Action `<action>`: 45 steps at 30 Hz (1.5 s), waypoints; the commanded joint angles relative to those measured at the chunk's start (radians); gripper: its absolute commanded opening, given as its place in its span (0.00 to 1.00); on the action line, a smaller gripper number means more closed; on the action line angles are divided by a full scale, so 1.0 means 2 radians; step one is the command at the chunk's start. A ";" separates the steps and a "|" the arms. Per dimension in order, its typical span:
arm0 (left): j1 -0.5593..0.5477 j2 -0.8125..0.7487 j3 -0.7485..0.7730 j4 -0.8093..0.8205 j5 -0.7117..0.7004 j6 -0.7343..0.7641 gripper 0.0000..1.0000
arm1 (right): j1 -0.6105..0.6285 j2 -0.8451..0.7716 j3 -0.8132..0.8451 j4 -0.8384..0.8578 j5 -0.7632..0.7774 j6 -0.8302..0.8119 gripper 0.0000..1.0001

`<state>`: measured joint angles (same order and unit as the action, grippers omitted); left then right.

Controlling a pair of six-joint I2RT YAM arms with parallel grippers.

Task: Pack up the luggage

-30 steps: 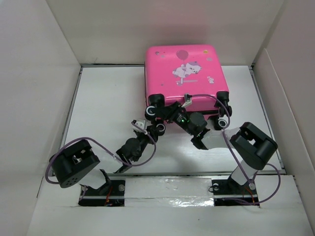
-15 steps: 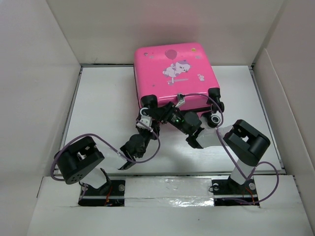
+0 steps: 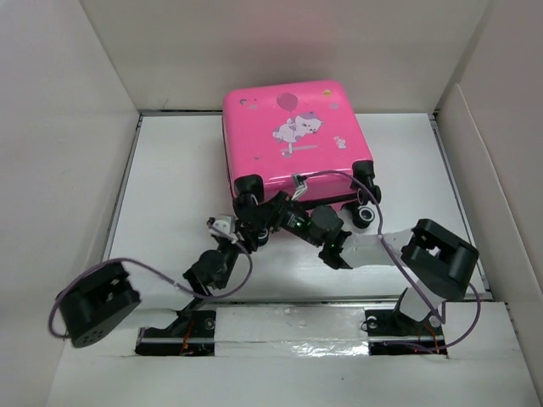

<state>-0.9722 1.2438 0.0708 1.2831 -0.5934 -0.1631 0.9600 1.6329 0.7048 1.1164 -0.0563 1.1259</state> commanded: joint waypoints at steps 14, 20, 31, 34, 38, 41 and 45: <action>0.034 -0.314 -0.007 -0.134 -0.073 -0.159 0.55 | 0.021 -0.391 -0.037 -0.524 0.177 -0.295 0.01; 0.045 -0.265 0.003 -0.072 -0.051 -0.146 0.55 | -0.105 -0.462 0.001 -0.657 0.350 -0.367 0.74; 0.045 -0.224 0.027 -0.033 -0.028 -0.131 0.54 | -0.318 -0.346 0.007 -0.624 0.063 -0.438 1.00; 0.045 -0.216 0.030 -0.029 -0.026 -0.130 0.54 | -0.330 -0.321 -0.003 -0.594 0.053 -0.435 0.94; 0.045 -0.201 0.037 -0.021 -0.020 -0.129 0.54 | -0.344 -0.325 -0.012 -0.584 0.044 -0.420 0.27; 0.045 -0.183 0.047 -0.015 -0.012 -0.123 0.54 | -0.344 -0.375 -0.042 -0.595 0.049 -0.408 0.05; 0.045 -0.159 0.064 -0.003 0.007 -0.118 0.54 | -0.349 -0.484 -0.086 -0.645 0.076 -0.400 0.01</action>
<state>-0.8783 0.8986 0.1570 1.2457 -0.6220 -0.4309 0.2810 0.8261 0.5713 -0.0921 0.0563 0.3153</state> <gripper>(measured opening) 0.545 0.569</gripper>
